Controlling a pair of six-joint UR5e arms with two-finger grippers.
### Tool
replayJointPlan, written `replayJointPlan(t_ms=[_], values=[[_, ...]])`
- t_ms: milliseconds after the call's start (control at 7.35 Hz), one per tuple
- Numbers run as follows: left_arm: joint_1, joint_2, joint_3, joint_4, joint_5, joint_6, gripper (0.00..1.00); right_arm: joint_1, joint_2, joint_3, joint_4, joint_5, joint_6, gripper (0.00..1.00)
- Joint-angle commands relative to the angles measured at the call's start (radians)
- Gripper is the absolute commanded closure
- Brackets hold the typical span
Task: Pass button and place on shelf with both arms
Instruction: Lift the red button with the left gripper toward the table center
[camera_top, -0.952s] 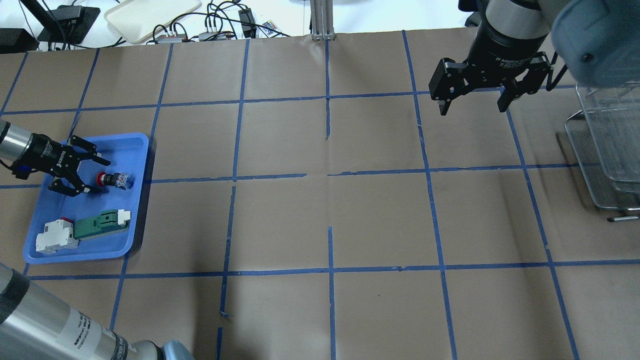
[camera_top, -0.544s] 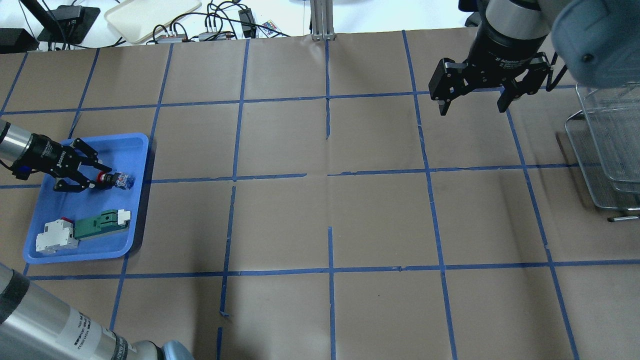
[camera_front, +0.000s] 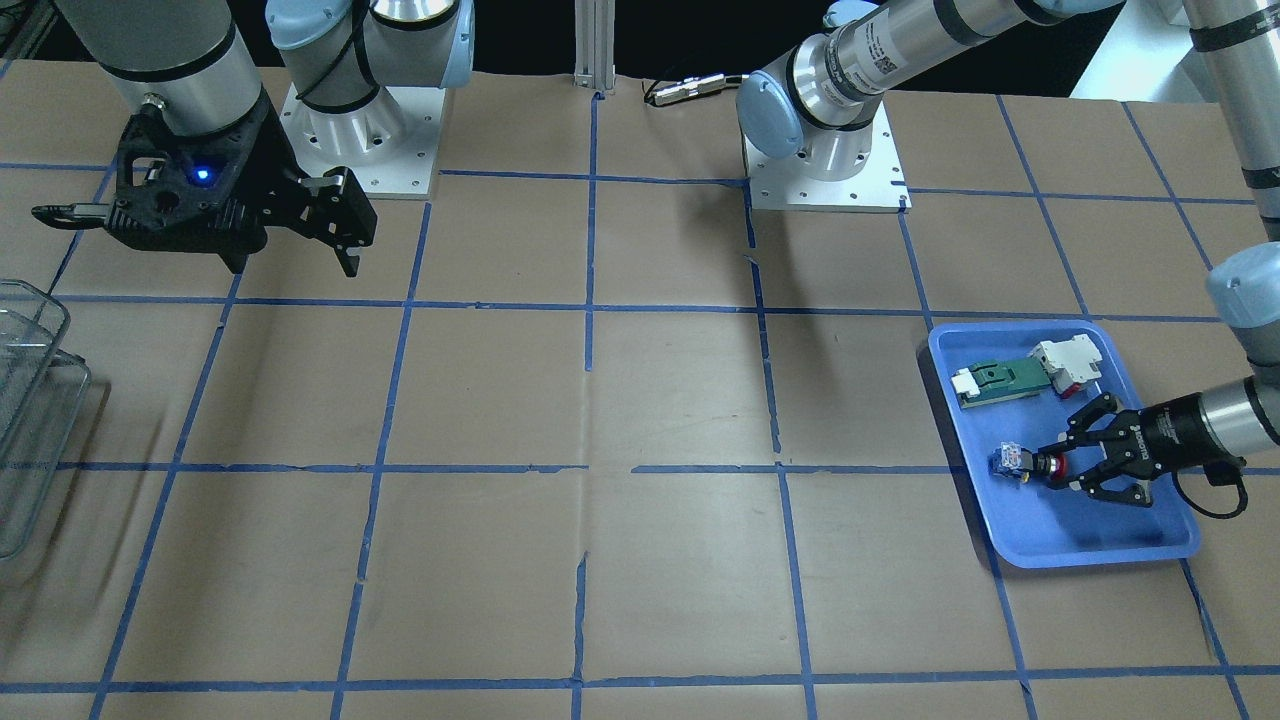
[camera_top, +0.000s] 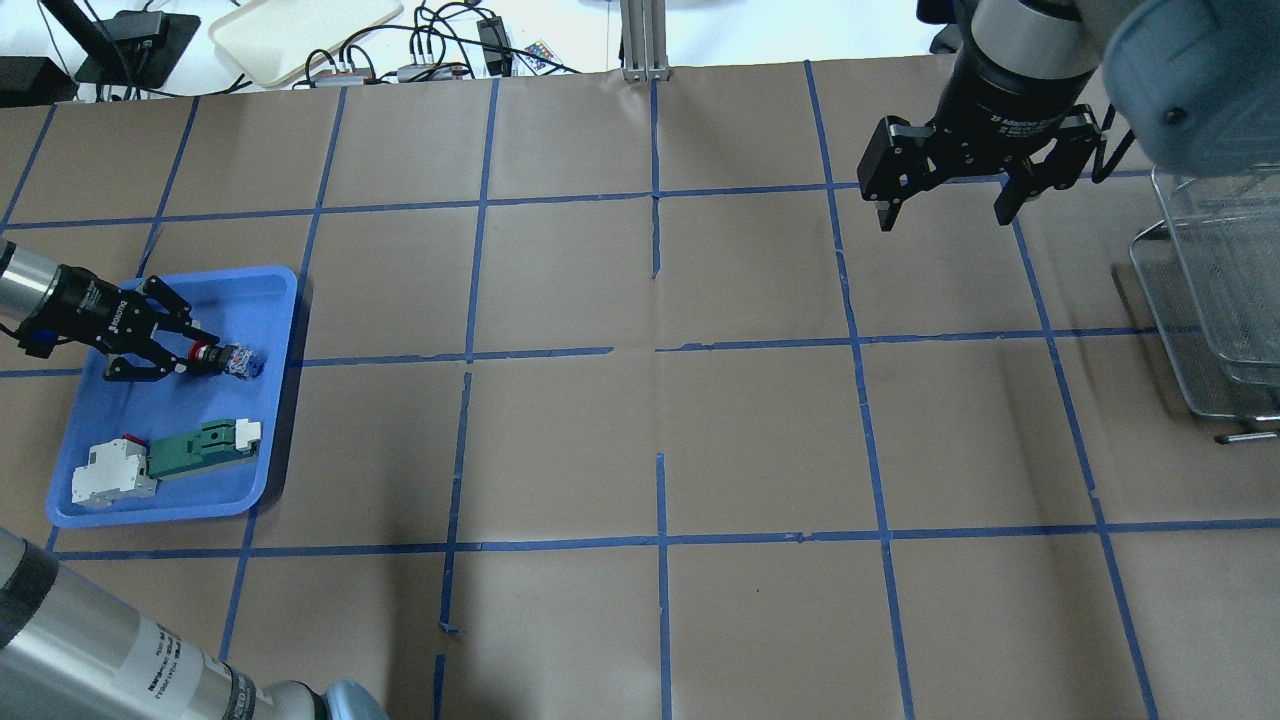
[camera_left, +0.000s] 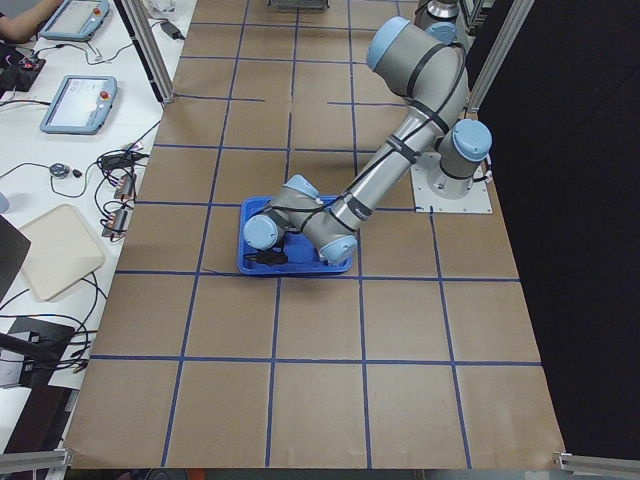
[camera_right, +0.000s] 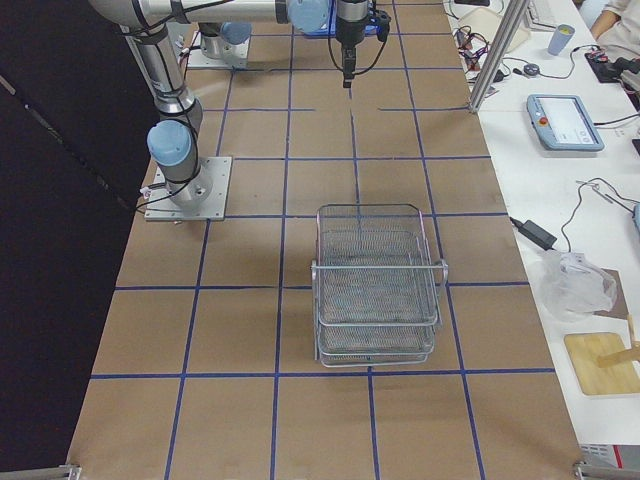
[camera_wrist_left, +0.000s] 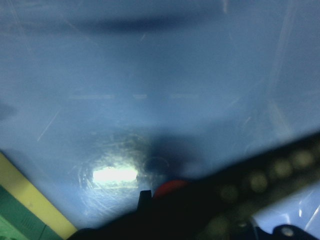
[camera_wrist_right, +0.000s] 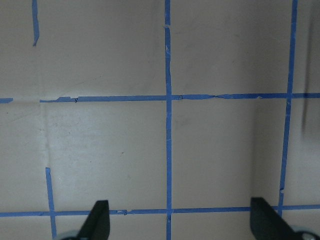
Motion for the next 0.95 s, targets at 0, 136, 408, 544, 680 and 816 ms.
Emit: replayJointPlan(t_ms=[0, 136, 408, 544, 680, 816], values=[[-0.012, 0.048, 0.026, -0.012, -0.005, -0.013, 1.00, 0.000, 0.000, 0.000, 0.000, 0.000, 0.001, 0.00], [-0.033, 0.089, 0.028, -0.015, -0.034, -0.039, 1.00, 0.000, -0.002, 0.000, 0.000, 0.000, -0.005, 0.00], [-0.149, 0.179, 0.028, -0.080, -0.122, -0.170, 1.00, 0.000, -0.015, 0.000, 0.000, 0.000, -0.055, 0.00], [-0.226, 0.227, 0.025, -0.099, -0.175, -0.288, 1.00, -0.002, -0.015, 0.000, 0.000, 0.002, -0.159, 0.00], [-0.313, 0.275, 0.008, -0.099, -0.227, -0.409, 1.00, -0.002, -0.015, -0.002, 0.000, 0.002, -0.228, 0.00], [-0.416, 0.311, -0.003, -0.098, -0.246, -0.516, 1.00, 0.000, -0.017, -0.002, 0.000, 0.030, -0.335, 0.00]])
